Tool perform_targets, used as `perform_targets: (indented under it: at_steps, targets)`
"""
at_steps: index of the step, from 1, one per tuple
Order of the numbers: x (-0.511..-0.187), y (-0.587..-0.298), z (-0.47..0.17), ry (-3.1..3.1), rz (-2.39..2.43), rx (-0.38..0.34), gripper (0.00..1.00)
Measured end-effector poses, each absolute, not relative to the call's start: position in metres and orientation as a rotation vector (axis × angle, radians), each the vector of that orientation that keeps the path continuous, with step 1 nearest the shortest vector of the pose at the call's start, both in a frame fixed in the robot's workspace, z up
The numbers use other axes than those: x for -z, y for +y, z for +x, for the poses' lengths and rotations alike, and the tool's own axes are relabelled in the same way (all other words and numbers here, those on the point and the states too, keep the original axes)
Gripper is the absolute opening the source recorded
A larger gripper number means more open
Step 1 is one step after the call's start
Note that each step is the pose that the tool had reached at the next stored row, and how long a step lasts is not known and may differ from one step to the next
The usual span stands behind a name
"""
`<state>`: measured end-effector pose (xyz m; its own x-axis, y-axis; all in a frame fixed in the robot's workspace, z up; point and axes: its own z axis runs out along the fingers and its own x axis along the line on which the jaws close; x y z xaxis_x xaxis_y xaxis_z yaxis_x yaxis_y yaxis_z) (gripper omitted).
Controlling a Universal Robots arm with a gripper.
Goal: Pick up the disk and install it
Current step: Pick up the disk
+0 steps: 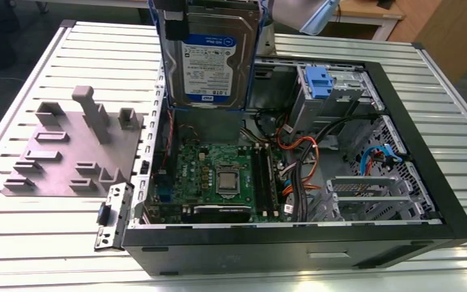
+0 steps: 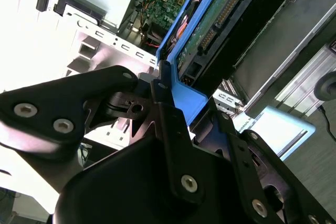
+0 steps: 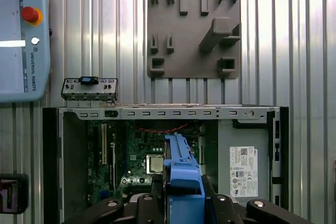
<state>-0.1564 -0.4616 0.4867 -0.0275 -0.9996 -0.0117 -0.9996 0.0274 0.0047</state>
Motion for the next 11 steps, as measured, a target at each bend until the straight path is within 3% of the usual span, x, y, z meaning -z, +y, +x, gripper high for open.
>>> perform_targets:
  at_steps: [11]
  targets:
    - [-0.4867,-0.4616,-0.1475,2.248,-2.187,-0.018,0.36]
